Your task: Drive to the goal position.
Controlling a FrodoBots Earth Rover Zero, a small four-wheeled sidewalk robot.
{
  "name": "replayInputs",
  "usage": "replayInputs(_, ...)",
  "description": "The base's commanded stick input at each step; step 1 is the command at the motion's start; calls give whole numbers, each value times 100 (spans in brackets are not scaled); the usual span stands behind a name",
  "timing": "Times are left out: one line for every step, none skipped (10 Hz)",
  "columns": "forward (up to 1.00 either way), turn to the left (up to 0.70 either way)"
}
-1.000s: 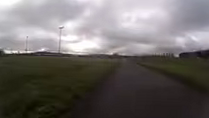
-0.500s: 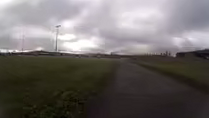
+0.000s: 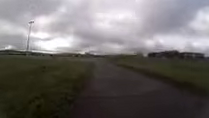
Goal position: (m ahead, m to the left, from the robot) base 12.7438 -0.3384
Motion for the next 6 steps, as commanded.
replayInputs(0, -68)
replayInputs(0, -91)
replayInputs(0, -63)
replayInputs(0, -10)
replayInputs(0, -3)
replayInputs(39, 0)
